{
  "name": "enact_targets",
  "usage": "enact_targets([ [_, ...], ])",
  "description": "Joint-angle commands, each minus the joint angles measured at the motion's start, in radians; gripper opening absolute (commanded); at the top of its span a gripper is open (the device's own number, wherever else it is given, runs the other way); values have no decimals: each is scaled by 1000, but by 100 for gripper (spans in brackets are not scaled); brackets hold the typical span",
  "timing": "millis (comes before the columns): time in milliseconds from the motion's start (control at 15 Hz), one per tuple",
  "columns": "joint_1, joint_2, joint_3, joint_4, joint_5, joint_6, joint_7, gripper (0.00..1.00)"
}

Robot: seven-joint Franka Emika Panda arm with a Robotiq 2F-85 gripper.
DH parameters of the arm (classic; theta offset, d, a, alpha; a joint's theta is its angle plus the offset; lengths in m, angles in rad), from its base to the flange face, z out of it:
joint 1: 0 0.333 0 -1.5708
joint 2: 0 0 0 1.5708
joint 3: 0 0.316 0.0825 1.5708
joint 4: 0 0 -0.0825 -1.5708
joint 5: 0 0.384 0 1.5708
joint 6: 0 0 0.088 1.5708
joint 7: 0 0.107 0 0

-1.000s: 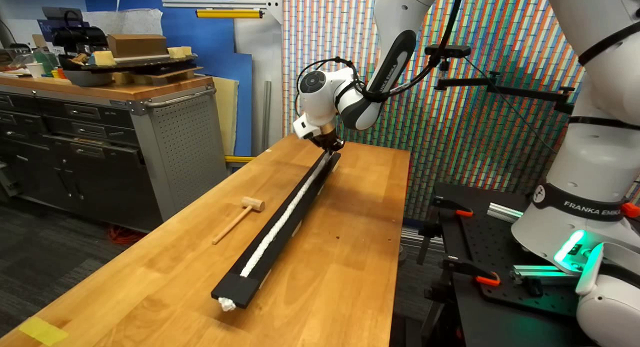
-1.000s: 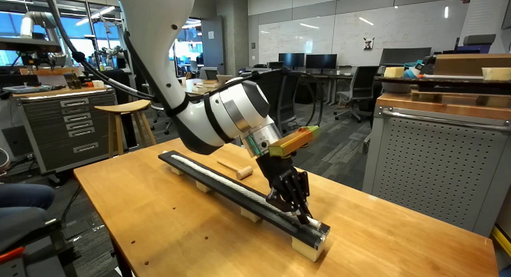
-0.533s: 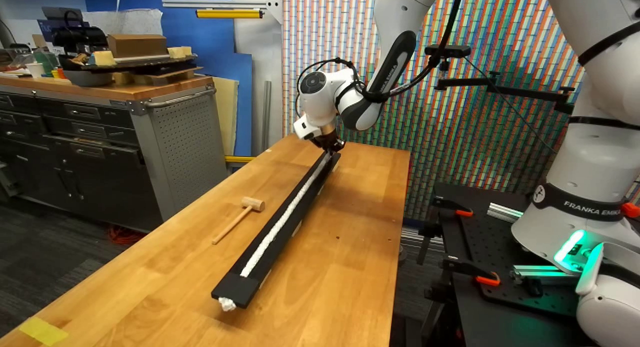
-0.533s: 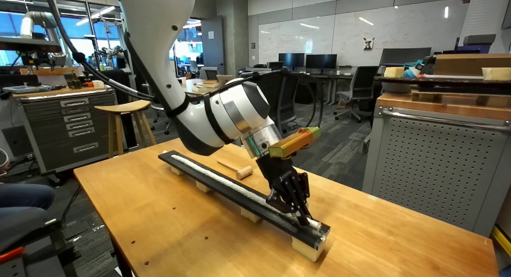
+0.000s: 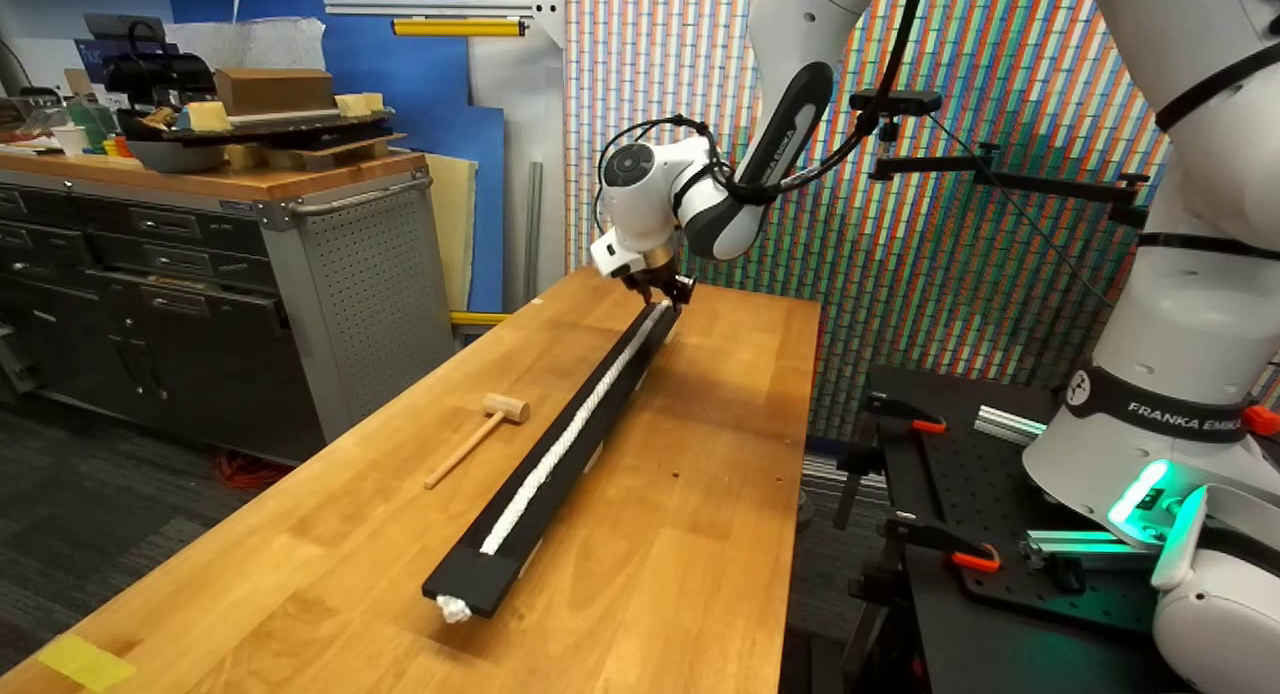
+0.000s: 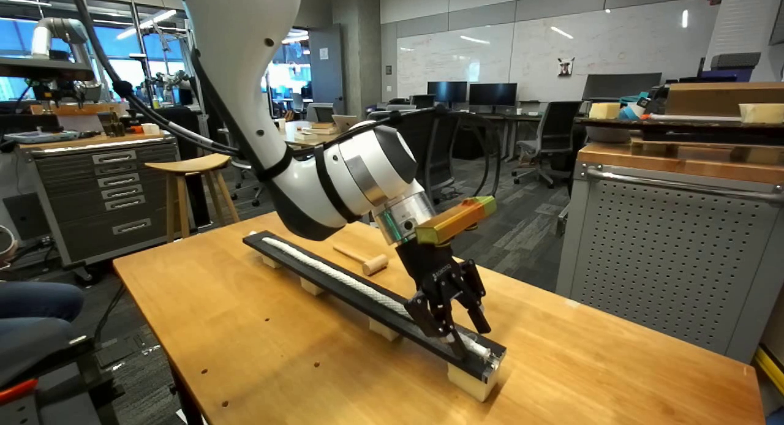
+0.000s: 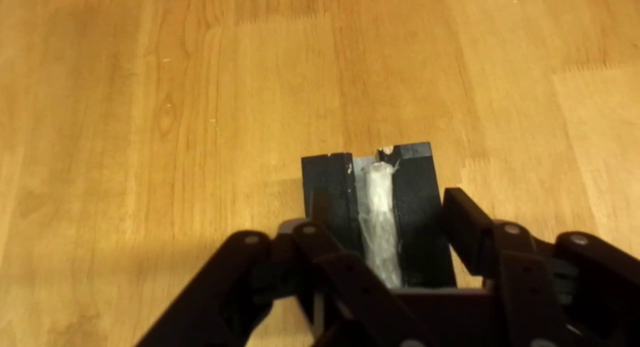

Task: Put the rope in the hole of the black object

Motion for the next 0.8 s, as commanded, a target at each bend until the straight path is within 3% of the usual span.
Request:
enact_targets([
  [0,-7,5,-2,26,12,-12,-32,93],
  [133,-5,-2,-3,27,10,-12,-30,100],
  [533,36,-55,-21,30,-22,-57,29,100],
  [733,63,-121,-24,28,-13,-147,90,100],
])
